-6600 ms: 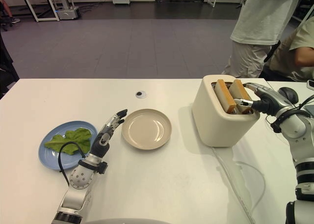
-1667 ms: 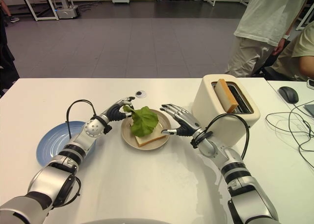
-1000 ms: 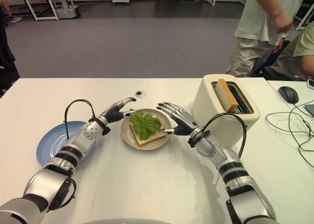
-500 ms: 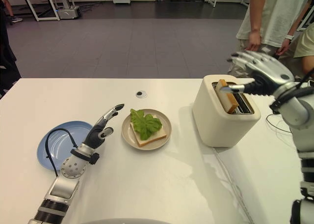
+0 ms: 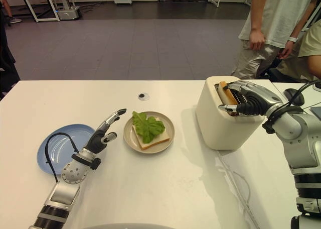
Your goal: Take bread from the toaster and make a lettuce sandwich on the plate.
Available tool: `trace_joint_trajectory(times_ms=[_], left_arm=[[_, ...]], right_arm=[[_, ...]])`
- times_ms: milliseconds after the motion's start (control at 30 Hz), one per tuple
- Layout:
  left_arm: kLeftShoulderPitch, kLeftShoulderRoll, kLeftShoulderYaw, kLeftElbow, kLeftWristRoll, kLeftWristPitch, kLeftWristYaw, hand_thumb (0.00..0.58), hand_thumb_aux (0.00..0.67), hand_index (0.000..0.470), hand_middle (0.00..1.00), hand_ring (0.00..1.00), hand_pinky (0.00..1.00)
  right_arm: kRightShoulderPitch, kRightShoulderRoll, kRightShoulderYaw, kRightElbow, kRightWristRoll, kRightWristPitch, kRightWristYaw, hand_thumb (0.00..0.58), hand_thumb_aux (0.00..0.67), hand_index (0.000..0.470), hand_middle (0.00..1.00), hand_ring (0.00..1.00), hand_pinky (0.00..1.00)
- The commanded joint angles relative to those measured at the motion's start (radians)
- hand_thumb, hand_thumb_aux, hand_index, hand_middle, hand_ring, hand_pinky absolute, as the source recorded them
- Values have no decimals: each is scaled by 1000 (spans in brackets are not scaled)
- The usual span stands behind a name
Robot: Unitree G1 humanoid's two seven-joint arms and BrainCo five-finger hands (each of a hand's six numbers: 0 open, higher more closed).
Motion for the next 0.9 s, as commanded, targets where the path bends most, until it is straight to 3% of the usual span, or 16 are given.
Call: trace_joint_trajectory(times_ms=[33,67,300,800,867,900], left_arm=[[6,9,9,9,16,-1,-3,0,0,0,0,0,0],[6,10,9,11,16,-2,-4,0,0,0,0,0,0],[16,15,12,19,14,-14,-7,0,0,0,0,0,0],[30,20,14,14,23,-20,-12,0,0,0,0,0,0],[33,22,14,13,24,-19,-10,0,0,0,0,0,0],[33,22,14,14,24,-20,-10,0,0,0,0,0,0]], right_arm=[[3,9,17,15,-17,8,-12,156,97,68,0,0,0],[-2,5,12,16,-23,8,-27,0,0,0,0,0,0],[-27,-25,-26,16,-34,15,-76,0,0,0,0,0,0],[40,-46,54,60,-78,10,-14,0,0,0,0,0,0],[32,-27,62,39,-63,-6,-13,251,166,116,0,0,0],[27,-18,63,29,-56,-10,-15,452,355,249,0,0,0]])
